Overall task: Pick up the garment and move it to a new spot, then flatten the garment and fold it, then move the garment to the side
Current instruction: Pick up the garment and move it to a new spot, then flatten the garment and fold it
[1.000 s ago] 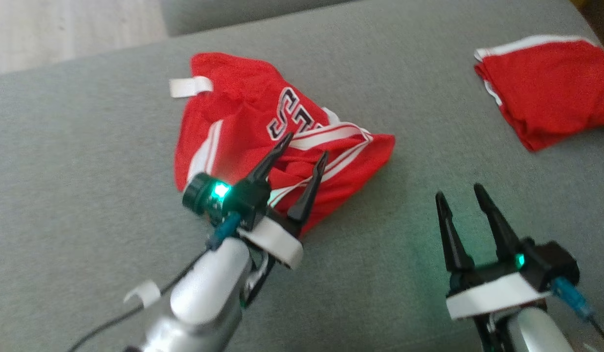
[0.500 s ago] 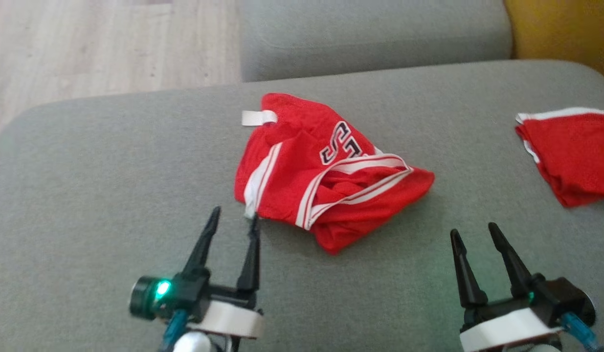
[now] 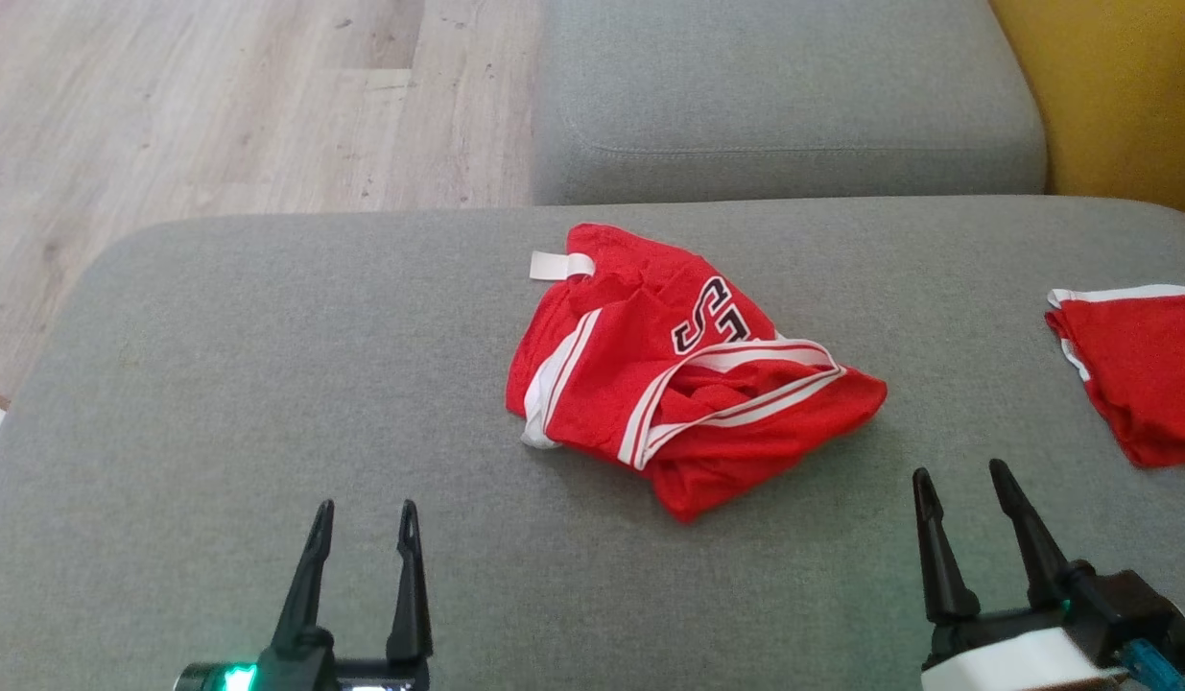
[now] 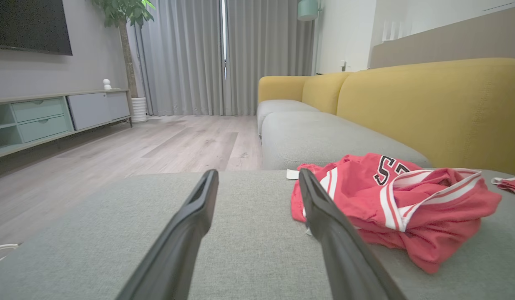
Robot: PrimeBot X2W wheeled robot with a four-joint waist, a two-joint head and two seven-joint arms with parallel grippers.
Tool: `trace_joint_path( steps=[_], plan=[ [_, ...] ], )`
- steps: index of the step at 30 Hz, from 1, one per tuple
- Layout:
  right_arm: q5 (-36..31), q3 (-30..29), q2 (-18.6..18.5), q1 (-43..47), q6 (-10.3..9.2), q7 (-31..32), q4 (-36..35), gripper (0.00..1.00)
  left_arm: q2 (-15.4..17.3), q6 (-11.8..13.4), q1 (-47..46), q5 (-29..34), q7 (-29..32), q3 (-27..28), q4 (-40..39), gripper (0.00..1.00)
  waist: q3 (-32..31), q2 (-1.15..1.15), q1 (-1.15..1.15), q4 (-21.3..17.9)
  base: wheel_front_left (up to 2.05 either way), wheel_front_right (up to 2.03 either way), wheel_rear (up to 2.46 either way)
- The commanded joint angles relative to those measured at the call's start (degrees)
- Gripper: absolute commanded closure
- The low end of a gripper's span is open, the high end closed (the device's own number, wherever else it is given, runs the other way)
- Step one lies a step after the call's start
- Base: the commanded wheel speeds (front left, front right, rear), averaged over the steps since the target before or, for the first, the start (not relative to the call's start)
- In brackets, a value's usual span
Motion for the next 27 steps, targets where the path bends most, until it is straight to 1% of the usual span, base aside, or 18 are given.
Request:
trace_joint_path(
  steps=[1,6,14,27],
  plan=[
    [-0.6,0.8,0.0,-1.2,0.37,-0.4,-2.1,0.00,-0.2,-0.4,-1.6,0.6,-0.4,2.7,-1.6,0.00,-0.2,0.00,0.01,0.4,0.00,0.00,0.00],
    [-1.1,0.4,0.3,-0.4,0.37,-0.4,-2.3,0.00,-0.5,-1.6,-0.9,1.2,-0.4,3.5,-0.7,0.00,-0.4,0.00,0.01,1.3,0.00,0.00,0.00],
    [-0.6,0.2,0.8,-0.2,0.37,-0.4,-1.9,0.00,-0.8,-2.3,-0.8,1.7,-0.4,4.1,0.0,0.00,-0.5,0.00,0.01,2.0,0.00,0.00,0.00],
    [-0.5,0.3,1.0,-0.3,0.37,-0.4,-1.9,0.00,-1.0,-2.2,-0.7,1.9,-0.4,4.2,0.0,0.00,-0.3,0.00,0.01,1.9,0.00,0.00,0.00]
  ],
)
